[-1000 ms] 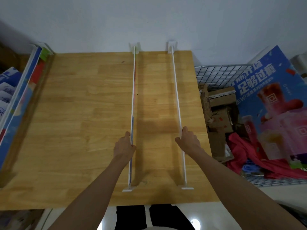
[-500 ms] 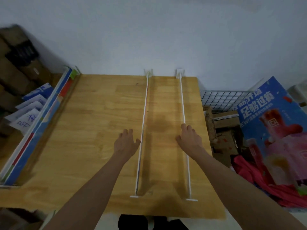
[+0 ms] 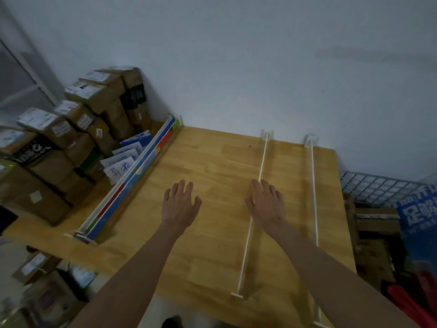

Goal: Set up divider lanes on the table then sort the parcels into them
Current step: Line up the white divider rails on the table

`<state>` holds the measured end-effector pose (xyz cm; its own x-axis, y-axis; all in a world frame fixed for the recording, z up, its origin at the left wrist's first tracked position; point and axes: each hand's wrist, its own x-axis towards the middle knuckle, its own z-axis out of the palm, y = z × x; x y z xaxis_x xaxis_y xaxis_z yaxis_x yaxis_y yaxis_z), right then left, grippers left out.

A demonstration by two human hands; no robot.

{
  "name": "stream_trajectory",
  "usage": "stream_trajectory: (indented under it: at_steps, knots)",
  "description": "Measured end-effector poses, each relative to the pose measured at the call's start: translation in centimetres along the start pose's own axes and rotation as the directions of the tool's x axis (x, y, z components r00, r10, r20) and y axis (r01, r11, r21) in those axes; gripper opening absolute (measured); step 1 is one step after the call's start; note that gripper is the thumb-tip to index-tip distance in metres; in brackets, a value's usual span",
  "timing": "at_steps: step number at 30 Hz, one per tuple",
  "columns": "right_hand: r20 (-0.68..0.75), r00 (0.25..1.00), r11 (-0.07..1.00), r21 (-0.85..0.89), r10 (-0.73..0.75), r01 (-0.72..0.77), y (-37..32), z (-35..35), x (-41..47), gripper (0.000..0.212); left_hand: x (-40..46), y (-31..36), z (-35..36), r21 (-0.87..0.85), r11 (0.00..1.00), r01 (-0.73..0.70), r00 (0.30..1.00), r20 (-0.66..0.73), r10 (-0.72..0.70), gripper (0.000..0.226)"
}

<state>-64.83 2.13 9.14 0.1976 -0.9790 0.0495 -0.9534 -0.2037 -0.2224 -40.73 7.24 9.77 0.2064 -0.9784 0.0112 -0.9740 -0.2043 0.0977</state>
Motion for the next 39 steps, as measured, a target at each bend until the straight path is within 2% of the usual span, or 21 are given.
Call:
stream_trajectory:
  at_steps: [7, 14, 20, 24, 29, 39]
  knots:
    - [0.023, 1.000, 0.998, -0.059, -0.019, 0.020, -9.4, 3.1, 1.9, 0.056, 0.0, -11.2, -0.9, -0.006, 0.998, 0.063, 0.998, -0.013, -0.063, 0.057]
    - [0.055, 0.998, 0.998, -0.047, -0.032, 0.035, -21.0, 6.6, 3.4, 0.055, 1.2, -23.0, -1.5, 0.015, 0.998, 0.056, 0.998, -0.011, -0.056, 0.049]
    - [0.090, 0.995, 0.998, -0.026, -0.052, 0.055, -30.3, 10.3, 4.1, 0.052, 2.1, -31.7, -0.4, -0.087, 0.994, 0.060, 0.998, 0.027, -0.058, 0.048]
    - [0.136, 0.988, 0.997, -0.009, -0.070, 0.072, -34.8, 12.9, 4.9, 0.050, 2.8, -35.8, 1.0, -0.085, 0.995, 0.059, 0.996, 0.076, -0.053, 0.046]
    - [0.183, 0.977, 0.994, 0.019, -0.112, 0.111, -39.9, 16.2, 6.2, 0.049, 4.2, -39.7, 3.1, 0.003, 0.999, 0.037, 0.986, 0.160, -0.037, 0.049]
    - [0.270, 0.959, 0.994, 0.080, -0.090, 0.071, -44.7, 21.0, 8.2, 0.047, 7.3, -41.5, 6.5, 0.022, 0.999, -0.025, 0.945, 0.326, 0.017, 0.043]
